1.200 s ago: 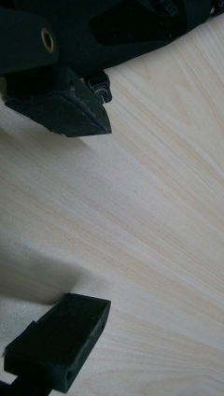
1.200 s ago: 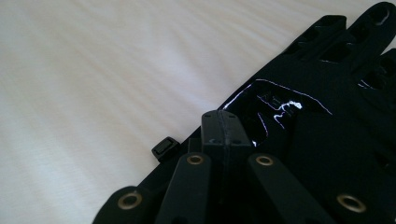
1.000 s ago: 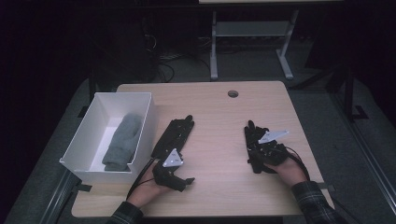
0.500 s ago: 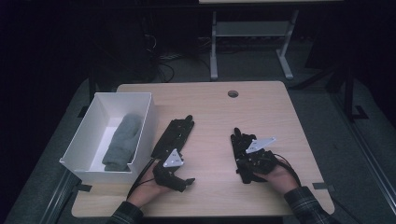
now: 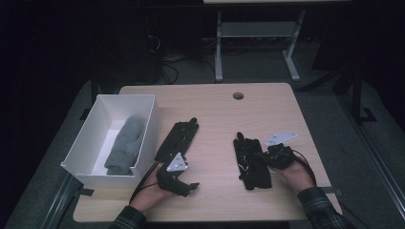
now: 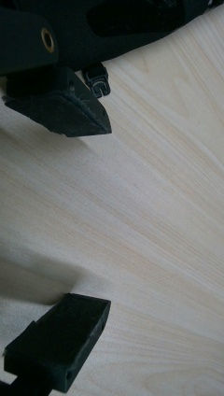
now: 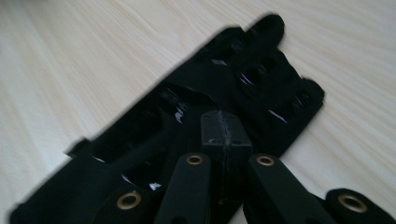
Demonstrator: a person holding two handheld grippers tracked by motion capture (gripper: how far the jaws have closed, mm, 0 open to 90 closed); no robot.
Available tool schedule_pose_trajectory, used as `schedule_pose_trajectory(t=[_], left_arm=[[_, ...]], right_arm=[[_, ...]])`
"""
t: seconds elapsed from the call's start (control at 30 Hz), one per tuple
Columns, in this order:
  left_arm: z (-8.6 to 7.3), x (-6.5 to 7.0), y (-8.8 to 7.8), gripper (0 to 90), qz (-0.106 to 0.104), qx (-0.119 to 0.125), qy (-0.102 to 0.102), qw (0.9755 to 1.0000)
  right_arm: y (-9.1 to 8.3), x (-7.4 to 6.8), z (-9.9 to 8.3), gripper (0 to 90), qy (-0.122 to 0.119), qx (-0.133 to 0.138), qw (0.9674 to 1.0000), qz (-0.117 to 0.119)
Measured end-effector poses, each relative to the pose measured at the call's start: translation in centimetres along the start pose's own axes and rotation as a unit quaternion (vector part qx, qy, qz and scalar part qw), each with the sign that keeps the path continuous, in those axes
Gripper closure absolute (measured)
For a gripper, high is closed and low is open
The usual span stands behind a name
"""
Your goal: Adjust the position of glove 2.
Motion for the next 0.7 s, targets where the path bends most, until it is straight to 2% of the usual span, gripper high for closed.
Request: schedule_pose_trajectory(t=[0.07, 0.13, 0.47, 0.53, 0.6, 0.67, 0.7], left_arm=[[0.0, 0.0, 0.0, 12.8, 0.000, 0.000, 0.000, 1.0000], [0.0, 0.0, 0.0, 12.8, 0.000, 0.000, 0.000, 1.0000], [0.0, 0.0, 0.0, 12.8, 0.000, -0.001, 0.000, 1.0000], [0.0, 0.0, 0.0, 12.7, 0.000, -0.001, 0.000, 1.0000], [0.0, 0.0, 0.0, 12.7, 0.001, 0.000, 0.000, 1.0000], [0.0, 0.0, 0.1, 12.6, 0.003, 0.002, -0.001, 1.0000], [0.0, 0.0, 0.1, 12.6, 0.002, 0.001, 0.000, 1.0000]], right_arm=[[0.3, 0.4, -0.7, 90.0, 0.000, -0.016, 0.9999, 0.003], [0.6, 0.1, -1.2, 90.0, 0.000, -0.027, 0.9996, 0.006], [-0.7, -2.2, -2.2, 89.7, -0.017, -0.030, 0.9987, 0.037], [-0.9, -2.2, -2.0, 85.3, -0.019, -0.024, 0.9989, 0.037], [-1.4, -2.0, -1.2, 81.2, -0.011, 0.004, 0.9993, 0.034], [-2.0, -1.1, -0.6, 68.7, -0.008, 0.028, 0.9995, 0.009], [-2.2, -0.6, -0.8, 62.1, -0.008, 0.028, 0.9996, -0.005]])
Point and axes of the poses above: each handheld gripper's, and its own axes: y roughly forward along the jaws, z roughly out of its top, x roughly to its right, the point moved 9 cm from there along y, roughly forward along the jaws, and after that the axes turned 11 degrees about x, right-handed, at the moved point
